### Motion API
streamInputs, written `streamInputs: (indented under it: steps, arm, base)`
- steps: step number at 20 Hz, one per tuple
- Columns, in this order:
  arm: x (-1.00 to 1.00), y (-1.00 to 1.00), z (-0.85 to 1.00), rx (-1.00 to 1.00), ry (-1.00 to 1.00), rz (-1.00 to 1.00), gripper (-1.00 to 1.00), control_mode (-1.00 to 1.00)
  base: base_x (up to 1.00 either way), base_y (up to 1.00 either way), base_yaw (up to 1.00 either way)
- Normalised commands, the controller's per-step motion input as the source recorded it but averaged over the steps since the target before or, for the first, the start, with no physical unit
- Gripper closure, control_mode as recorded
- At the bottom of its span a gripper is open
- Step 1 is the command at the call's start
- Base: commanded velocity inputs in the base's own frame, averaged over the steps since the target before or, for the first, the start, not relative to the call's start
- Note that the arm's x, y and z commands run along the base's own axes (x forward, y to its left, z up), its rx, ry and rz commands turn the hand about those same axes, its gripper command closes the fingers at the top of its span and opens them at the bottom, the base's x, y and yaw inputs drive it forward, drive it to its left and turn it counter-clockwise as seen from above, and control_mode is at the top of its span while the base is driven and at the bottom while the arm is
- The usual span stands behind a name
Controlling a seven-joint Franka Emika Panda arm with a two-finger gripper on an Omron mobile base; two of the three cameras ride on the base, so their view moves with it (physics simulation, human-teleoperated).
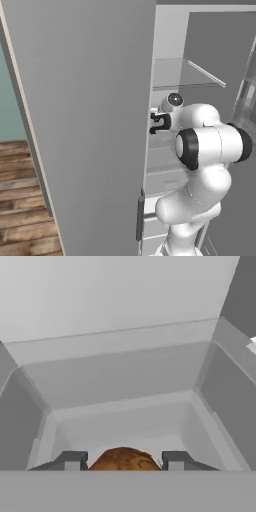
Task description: Place the mayonnaise and mayonnaise from the counter to the top shelf of the fridge. If the existing items in the fridge are on the top shelf, move them to other shelves.
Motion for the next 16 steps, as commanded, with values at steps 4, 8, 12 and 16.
streamInputs:
  steps: [4,8,12,16]
  arm:
    - [0.87,-0.08,-0.24,0.0,-0.01,0.01,-1.0,-1.0]
    - [0.29,0.0,0.0,0.0,0.0,0.0,-1.0,-1.0]
    - [-0.01,0.0,0.05,0.04,0.0,0.0,-1.0,-1.0]
    - [-0.61,-0.04,0.18,0.06,-0.07,0.0,-1.0,-1.0]
  base:
    - [0.0,0.0,0.0]
    - [0.0,0.0,0.0]
    - [0.0,0.0,0.0]
    - [0.0,0.0,0.0]
